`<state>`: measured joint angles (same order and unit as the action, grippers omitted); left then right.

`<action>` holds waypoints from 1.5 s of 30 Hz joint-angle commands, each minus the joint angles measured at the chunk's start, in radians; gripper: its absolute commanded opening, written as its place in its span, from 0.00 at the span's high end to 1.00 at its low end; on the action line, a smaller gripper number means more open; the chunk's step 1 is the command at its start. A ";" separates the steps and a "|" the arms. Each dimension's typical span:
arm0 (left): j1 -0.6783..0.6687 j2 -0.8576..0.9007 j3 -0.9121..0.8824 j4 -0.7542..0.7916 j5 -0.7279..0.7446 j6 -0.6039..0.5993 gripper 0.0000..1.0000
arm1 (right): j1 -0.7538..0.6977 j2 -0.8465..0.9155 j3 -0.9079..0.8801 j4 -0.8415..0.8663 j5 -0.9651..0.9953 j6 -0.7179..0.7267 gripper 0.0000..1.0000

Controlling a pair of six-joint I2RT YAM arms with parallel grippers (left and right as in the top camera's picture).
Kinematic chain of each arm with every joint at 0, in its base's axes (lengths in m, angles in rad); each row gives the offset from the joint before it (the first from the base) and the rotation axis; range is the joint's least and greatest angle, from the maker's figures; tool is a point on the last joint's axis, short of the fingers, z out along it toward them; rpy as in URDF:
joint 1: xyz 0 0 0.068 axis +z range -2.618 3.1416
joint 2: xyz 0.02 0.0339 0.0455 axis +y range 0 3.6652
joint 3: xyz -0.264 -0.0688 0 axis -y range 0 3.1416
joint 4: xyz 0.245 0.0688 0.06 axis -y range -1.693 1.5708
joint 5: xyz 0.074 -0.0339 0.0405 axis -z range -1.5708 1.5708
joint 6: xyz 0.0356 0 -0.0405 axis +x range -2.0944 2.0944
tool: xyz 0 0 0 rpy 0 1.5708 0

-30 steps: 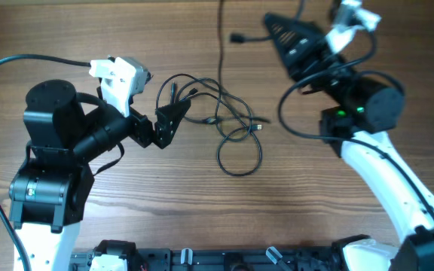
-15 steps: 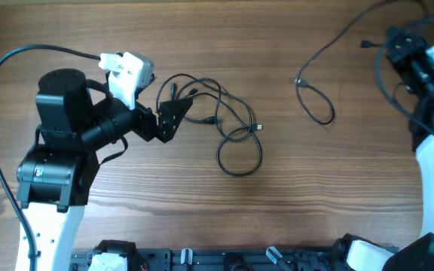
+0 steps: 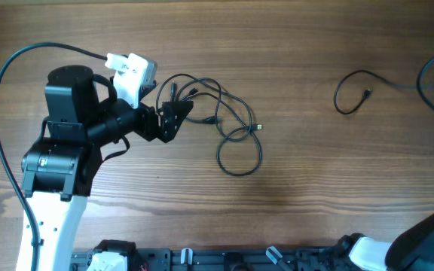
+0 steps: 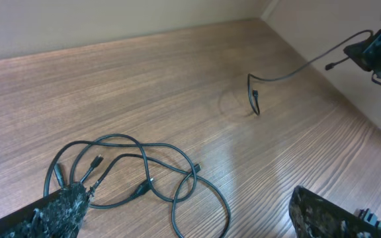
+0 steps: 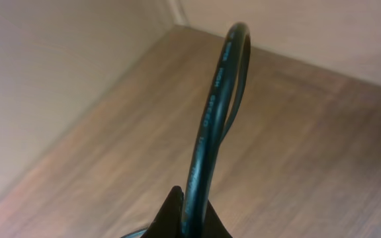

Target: Untangle cables

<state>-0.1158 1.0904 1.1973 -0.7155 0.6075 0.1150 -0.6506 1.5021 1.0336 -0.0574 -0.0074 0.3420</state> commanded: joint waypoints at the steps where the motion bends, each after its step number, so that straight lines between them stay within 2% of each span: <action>1: 0.002 0.005 0.001 -0.022 0.020 0.012 0.00 | -0.044 0.118 0.002 0.058 0.097 -0.054 0.96; 2: 0.002 0.005 0.001 -0.048 0.035 0.014 0.00 | -0.057 0.147 0.002 0.084 0.098 -0.055 0.95; 5: 0.002 0.005 0.001 -0.240 0.066 0.141 0.00 | -0.113 0.257 0.002 0.227 0.093 -0.054 0.96; 10: 0.002 0.005 0.001 -0.311 0.066 0.143 0.00 | -0.171 0.307 0.002 0.397 0.002 -0.051 0.95; 11: 0.002 0.005 0.001 -0.308 0.065 0.143 0.00 | -0.179 0.307 0.002 0.394 -0.022 -0.050 0.88; 12: 0.002 0.005 0.001 -0.307 0.065 0.143 0.00 | -0.180 0.307 0.002 0.384 -0.023 -0.050 0.68; 13: 0.002 0.005 0.001 -0.307 0.065 0.143 0.00 | -0.181 0.307 0.002 0.348 -0.023 -0.052 0.28; 14: 0.002 0.005 0.001 -0.307 0.065 0.143 0.00 | -0.181 0.306 0.002 0.301 -0.035 -0.051 0.00; 18: 0.002 0.005 0.001 -0.308 0.055 0.144 0.00 | -0.181 0.287 0.002 0.180 -0.220 -0.050 0.00; 27: 0.002 0.005 0.001 -0.311 0.021 0.144 0.00 | -0.137 0.224 0.002 0.144 -0.770 -0.052 0.00; 29: 0.002 0.005 0.001 -0.330 -0.023 0.143 0.00 | -0.063 0.224 0.002 0.095 -0.795 -0.064 0.00; 34: 0.002 0.005 0.000 -0.348 -0.022 0.143 0.00 | 0.037 0.224 0.002 0.039 -0.750 -0.140 0.00; 40: 0.002 0.005 0.000 -0.354 -0.022 0.143 0.00 | 0.001 0.226 0.000 0.041 -0.836 -0.141 0.00; 45: 0.002 0.005 0.000 -0.352 -0.022 0.143 0.00 | -0.024 0.243 -0.011 0.040 -0.820 -0.129 0.00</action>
<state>-0.1158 1.0931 1.1973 -1.0698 0.5919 0.2424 -0.6636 1.7496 1.0328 -0.0189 -0.8093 0.2218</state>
